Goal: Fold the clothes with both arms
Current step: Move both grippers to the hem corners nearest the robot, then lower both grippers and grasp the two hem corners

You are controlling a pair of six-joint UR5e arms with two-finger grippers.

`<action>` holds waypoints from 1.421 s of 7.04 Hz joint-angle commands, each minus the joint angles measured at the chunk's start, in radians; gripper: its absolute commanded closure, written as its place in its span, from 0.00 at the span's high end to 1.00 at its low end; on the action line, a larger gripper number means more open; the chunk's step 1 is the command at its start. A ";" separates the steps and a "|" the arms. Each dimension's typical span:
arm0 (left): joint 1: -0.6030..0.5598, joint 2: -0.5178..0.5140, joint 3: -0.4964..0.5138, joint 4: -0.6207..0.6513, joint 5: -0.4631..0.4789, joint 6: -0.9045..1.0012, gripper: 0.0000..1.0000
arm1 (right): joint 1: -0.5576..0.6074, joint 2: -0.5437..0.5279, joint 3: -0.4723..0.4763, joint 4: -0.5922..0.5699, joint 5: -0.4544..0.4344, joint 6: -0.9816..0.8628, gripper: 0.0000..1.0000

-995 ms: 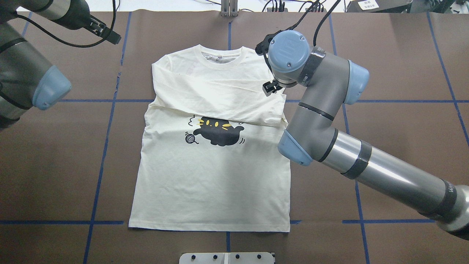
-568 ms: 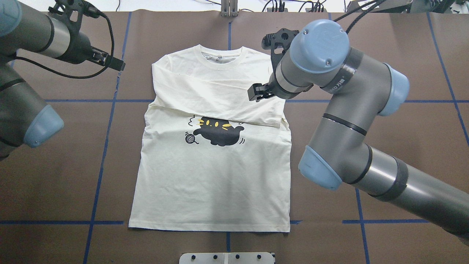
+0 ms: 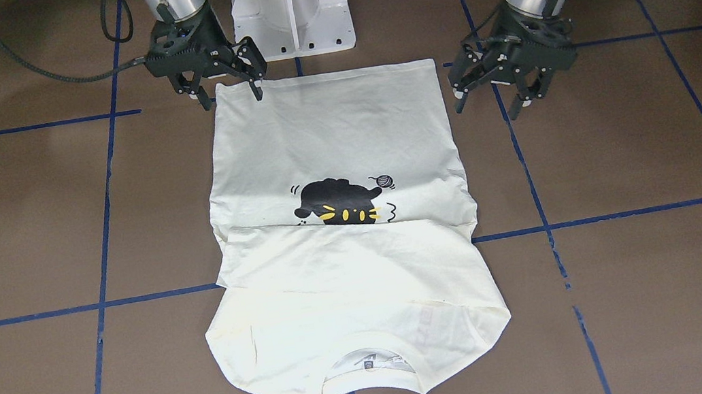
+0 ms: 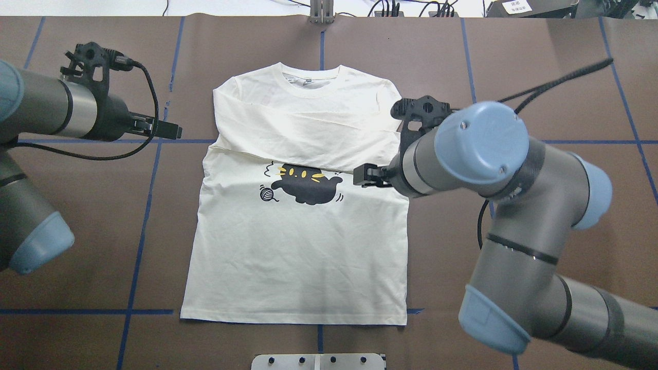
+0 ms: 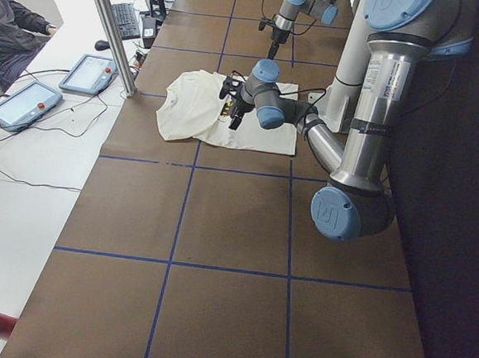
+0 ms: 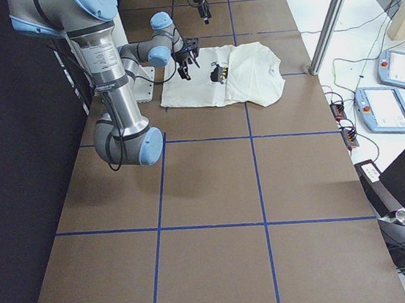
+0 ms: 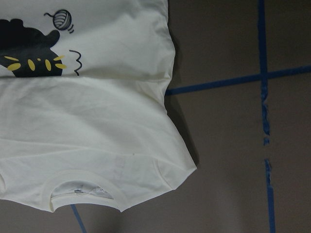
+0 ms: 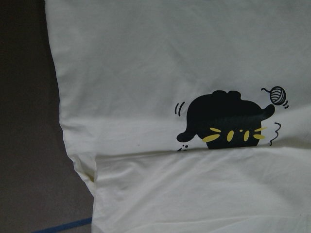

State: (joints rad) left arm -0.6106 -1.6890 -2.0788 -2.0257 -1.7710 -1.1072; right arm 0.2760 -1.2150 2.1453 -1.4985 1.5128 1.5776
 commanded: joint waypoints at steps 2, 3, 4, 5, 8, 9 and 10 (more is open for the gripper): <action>0.333 0.142 -0.050 -0.051 0.247 -0.347 0.87 | -0.253 -0.167 0.082 0.092 -0.242 0.212 0.98; 0.430 0.156 -0.047 -0.053 0.321 -0.528 0.56 | -0.264 -0.172 0.084 0.092 -0.258 0.214 0.98; 0.495 0.158 -0.040 -0.044 0.361 -0.584 0.52 | -0.261 -0.172 0.088 0.092 -0.258 0.214 0.98; 0.529 0.157 -0.024 -0.027 0.372 -0.594 0.52 | -0.262 -0.175 0.090 0.092 -0.258 0.214 0.99; 0.543 0.157 -0.023 0.028 0.370 -0.582 0.48 | -0.262 -0.175 0.091 0.090 -0.260 0.216 0.99; 0.543 0.158 -0.023 0.036 0.369 -0.579 0.48 | -0.262 -0.181 0.090 0.090 -0.260 0.216 0.99; 0.545 0.158 -0.021 0.047 0.369 -0.577 0.47 | -0.262 -0.190 0.090 0.090 -0.260 0.216 0.99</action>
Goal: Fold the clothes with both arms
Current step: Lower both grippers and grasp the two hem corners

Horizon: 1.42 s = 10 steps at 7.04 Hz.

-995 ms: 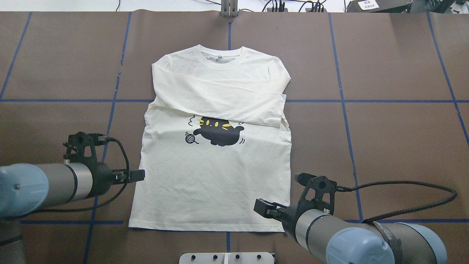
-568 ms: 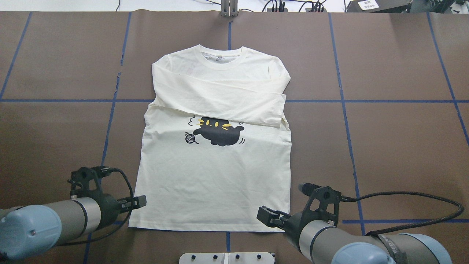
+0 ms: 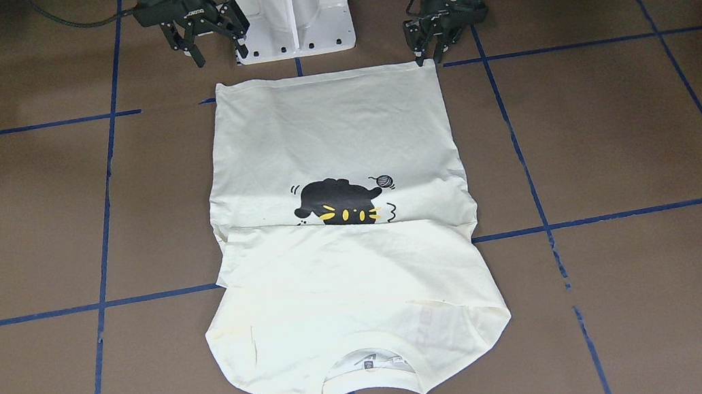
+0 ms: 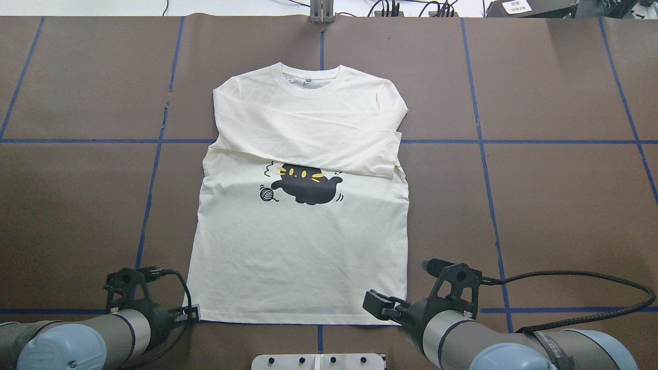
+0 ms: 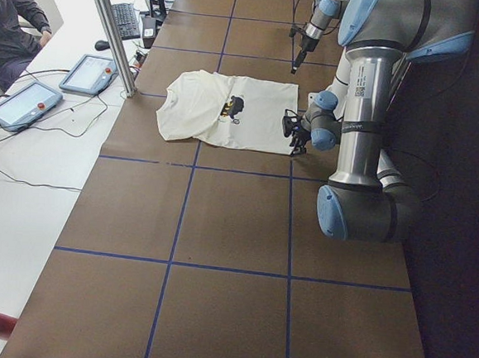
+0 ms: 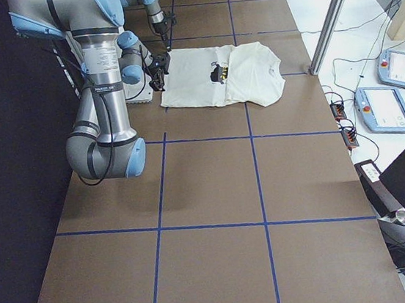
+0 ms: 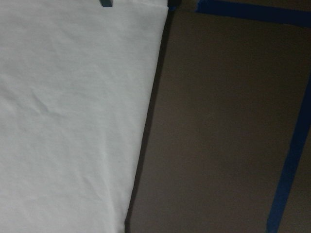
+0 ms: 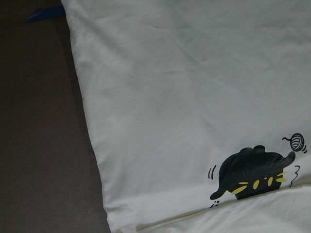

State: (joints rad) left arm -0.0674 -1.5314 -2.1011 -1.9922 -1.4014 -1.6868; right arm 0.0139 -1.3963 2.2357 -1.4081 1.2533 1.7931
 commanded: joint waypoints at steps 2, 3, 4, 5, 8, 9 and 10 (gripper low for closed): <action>0.008 -0.001 0.001 0.021 -0.004 0.018 0.46 | 0.000 -0.007 -0.001 0.001 -0.002 0.000 0.99; 0.012 -0.001 0.003 0.021 -0.004 0.018 0.45 | 0.000 -0.007 -0.001 0.000 0.000 0.000 0.99; 0.014 -0.001 0.004 0.021 -0.005 0.018 0.44 | 0.001 -0.009 -0.001 0.000 0.000 0.000 0.99; 0.018 -0.004 0.003 0.021 -0.005 0.018 0.44 | 0.001 -0.007 -0.001 0.000 0.000 0.000 0.99; 0.026 -0.010 0.022 0.019 -0.007 0.018 0.42 | 0.001 -0.009 -0.001 0.000 0.001 -0.001 1.00; 0.026 -0.012 0.021 0.019 -0.008 0.018 0.32 | 0.001 -0.009 -0.001 0.001 0.001 0.000 1.00; 0.024 -0.013 0.018 0.019 -0.008 0.018 0.04 | 0.001 -0.009 -0.001 0.000 0.000 -0.001 1.00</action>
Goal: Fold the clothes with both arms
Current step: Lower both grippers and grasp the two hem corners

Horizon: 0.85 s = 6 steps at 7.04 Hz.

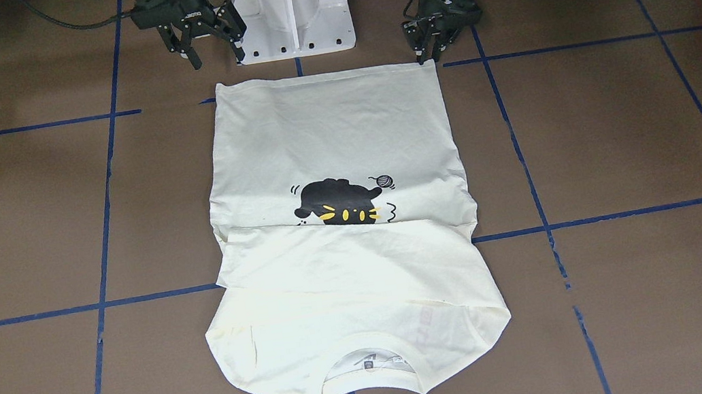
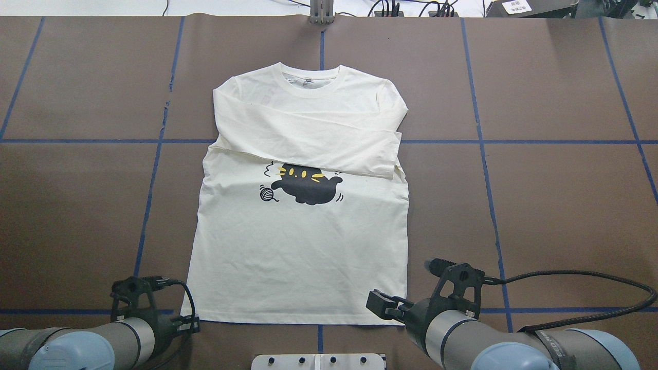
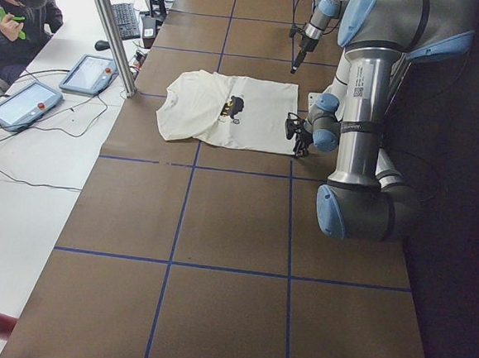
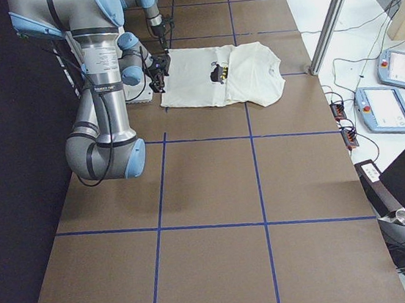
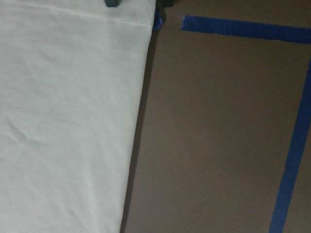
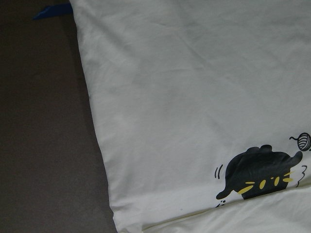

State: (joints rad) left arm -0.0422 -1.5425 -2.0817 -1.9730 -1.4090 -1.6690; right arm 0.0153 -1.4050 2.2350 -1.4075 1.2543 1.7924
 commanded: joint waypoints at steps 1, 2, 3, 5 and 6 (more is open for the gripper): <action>-0.001 -0.002 -0.005 0.000 -0.001 0.000 0.00 | 0.000 0.000 0.000 -0.001 -0.001 -0.001 1.00; -0.004 -0.002 -0.011 0.000 -0.001 0.002 0.00 | 0.000 0.000 0.000 -0.001 0.000 -0.001 1.00; -0.007 -0.004 -0.014 0.000 0.001 0.017 0.00 | -0.002 0.000 -0.005 -0.002 -0.001 0.001 0.99; -0.007 -0.005 -0.050 0.002 0.001 0.020 0.00 | -0.030 0.012 -0.011 -0.133 -0.003 0.168 0.73; -0.007 -0.007 -0.052 0.000 0.001 0.020 0.00 | -0.060 0.003 -0.026 -0.171 -0.022 0.194 0.73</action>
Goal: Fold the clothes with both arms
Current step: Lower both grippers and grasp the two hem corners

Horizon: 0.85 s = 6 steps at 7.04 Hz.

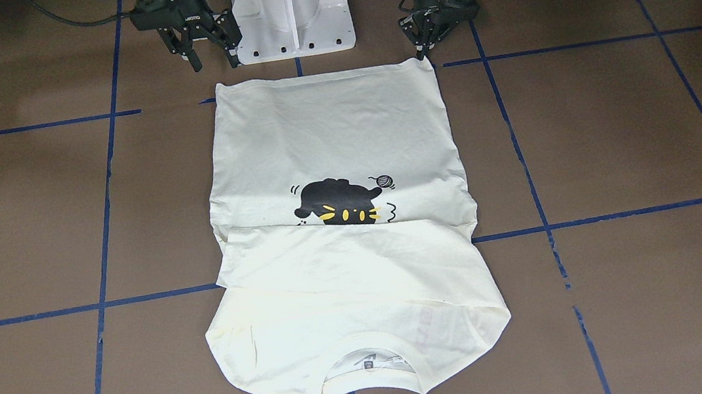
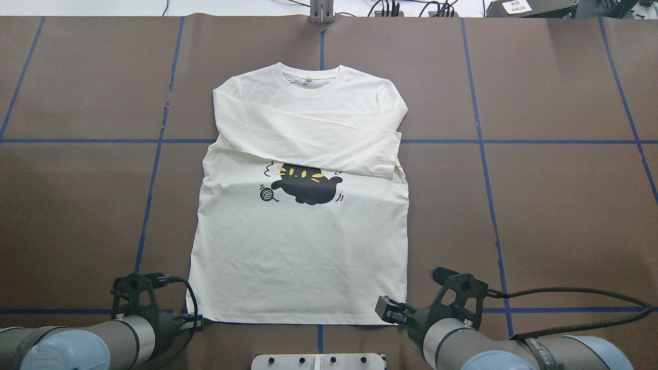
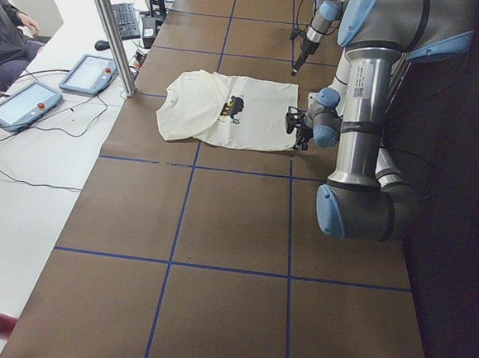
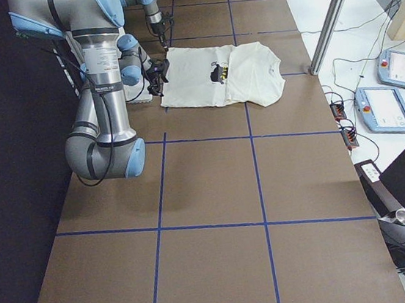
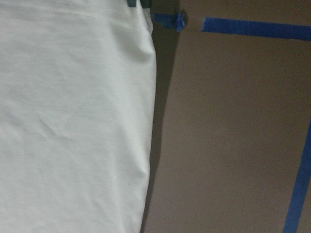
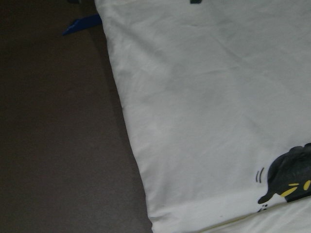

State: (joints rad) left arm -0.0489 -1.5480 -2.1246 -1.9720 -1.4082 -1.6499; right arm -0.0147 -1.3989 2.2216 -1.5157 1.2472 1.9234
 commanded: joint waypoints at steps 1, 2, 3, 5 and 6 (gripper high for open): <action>0.000 -0.001 -0.015 -0.001 0.000 0.001 0.00 | -0.040 0.010 -0.054 -0.061 -0.034 0.074 0.72; 0.000 -0.001 -0.018 0.001 0.000 0.001 0.00 | -0.050 0.015 -0.077 -0.057 -0.041 0.081 0.65; 0.001 -0.001 -0.018 -0.001 0.000 0.001 0.00 | -0.057 0.015 -0.103 -0.052 -0.052 0.103 0.61; 0.000 -0.001 -0.020 -0.001 0.000 0.001 0.00 | -0.057 0.036 -0.115 -0.049 -0.057 0.101 0.56; 0.001 0.000 -0.020 -0.001 0.000 0.001 0.00 | -0.059 0.052 -0.129 -0.047 -0.058 0.103 0.54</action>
State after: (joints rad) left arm -0.0481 -1.5491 -2.1438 -1.9727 -1.4082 -1.6490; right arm -0.0722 -1.3655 2.1073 -1.5648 1.1917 2.0247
